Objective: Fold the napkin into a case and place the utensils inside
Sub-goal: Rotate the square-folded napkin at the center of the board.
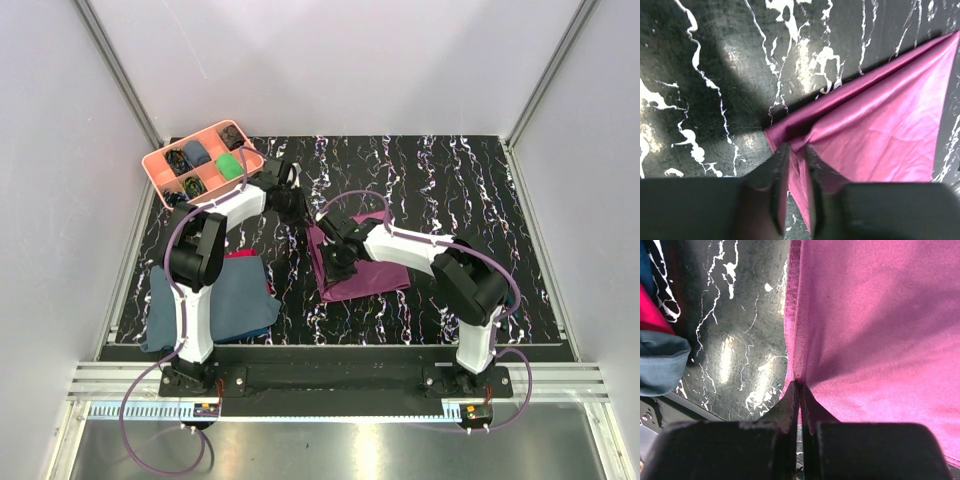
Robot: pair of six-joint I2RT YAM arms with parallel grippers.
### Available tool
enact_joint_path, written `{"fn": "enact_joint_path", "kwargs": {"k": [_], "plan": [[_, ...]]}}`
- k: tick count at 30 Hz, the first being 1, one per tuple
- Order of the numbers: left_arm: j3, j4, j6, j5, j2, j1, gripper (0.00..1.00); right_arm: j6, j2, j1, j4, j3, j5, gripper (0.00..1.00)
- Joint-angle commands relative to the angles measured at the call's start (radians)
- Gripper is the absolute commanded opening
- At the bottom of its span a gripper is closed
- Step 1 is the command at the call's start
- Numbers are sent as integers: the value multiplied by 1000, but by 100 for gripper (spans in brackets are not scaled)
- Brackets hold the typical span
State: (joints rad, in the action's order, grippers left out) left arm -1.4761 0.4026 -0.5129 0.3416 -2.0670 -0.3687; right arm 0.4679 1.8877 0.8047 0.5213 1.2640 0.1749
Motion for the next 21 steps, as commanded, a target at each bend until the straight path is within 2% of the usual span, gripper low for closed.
{"fn": "enact_joint_path", "kwargs": {"k": [1, 15, 17, 18, 21], "plan": [[-41, -18, 14, 13, 27, -1, 12, 3, -67, 2, 0, 8, 20, 0], [-18, 1, 11, 4, 51, -1, 11, 14, -104, 2, 3, 0, 46, 0], [-23, -1, 11, 7, 57, -1, 11, 12, -95, 2, 2, 0, 51, 5], [-23, 1, 11, 8, 58, -1, 13, 11, -87, 2, 2, 1, 52, 14], [-23, 1, 13, 8, 67, -1, 14, 8, -62, 2, -3, 6, 63, 12]]}}
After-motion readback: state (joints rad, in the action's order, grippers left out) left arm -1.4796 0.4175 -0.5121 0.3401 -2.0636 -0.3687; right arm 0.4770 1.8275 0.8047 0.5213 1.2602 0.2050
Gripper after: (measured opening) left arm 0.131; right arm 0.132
